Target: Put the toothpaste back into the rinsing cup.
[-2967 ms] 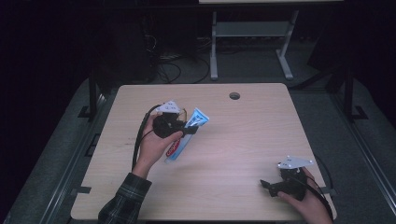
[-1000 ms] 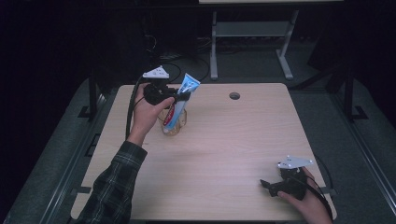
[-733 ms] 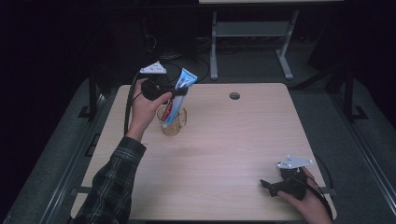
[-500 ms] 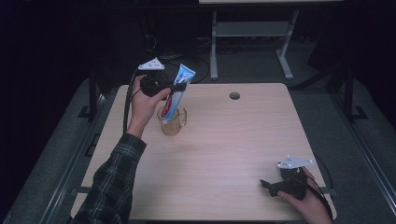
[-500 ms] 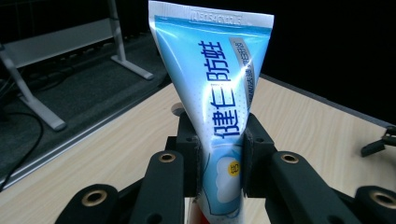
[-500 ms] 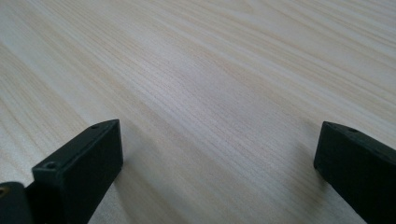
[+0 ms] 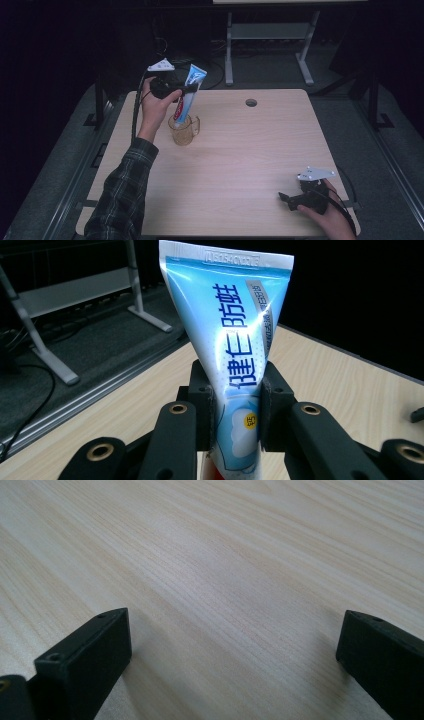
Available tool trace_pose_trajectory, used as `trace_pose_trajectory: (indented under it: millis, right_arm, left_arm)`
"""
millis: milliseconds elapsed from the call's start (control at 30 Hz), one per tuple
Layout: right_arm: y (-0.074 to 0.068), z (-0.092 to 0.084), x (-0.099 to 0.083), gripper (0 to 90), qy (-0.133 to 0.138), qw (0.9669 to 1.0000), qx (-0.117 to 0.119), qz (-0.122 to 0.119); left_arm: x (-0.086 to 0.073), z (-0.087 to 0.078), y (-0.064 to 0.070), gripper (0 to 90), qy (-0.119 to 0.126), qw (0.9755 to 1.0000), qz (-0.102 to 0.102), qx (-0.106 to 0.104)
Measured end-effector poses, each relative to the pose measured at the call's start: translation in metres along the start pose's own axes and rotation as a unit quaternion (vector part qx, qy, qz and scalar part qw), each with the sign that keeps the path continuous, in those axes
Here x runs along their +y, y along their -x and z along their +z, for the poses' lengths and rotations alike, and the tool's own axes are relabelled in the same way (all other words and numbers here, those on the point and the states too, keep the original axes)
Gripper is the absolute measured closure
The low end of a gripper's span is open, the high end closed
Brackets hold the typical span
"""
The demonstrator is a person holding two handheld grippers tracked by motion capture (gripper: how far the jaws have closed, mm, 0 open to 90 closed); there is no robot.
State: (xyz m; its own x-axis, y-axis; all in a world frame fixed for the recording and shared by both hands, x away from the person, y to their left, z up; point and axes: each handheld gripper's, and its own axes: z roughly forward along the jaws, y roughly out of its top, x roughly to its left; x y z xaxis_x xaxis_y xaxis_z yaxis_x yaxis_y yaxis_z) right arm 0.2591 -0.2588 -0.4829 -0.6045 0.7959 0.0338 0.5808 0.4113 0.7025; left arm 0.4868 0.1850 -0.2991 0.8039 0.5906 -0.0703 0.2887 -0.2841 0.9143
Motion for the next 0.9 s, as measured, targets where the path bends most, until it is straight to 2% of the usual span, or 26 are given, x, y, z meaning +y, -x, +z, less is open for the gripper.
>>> trace_pose_trajectory:
  millis: [367,700,900]
  right_arm:
    - [0.0,0.0,0.0,0.6,0.001,1.0,0.0,-0.002]
    - [0.0,0.0,0.0,0.6,0.0,1.0,-0.001,-0.003]
    - [0.0,0.0,0.0,0.6,0.0,1.0,-0.001,-0.002]
  left_arm:
    - [-0.011,0.006,-0.018,72.3,-0.004,0.9999,-0.008,0.011]
    - [-0.019,0.009,-0.022,71.8,-0.017,0.9998,-0.005,0.012]
    - [-0.032,0.008,-0.024,71.9,-0.016,0.9997,-0.016,0.01]
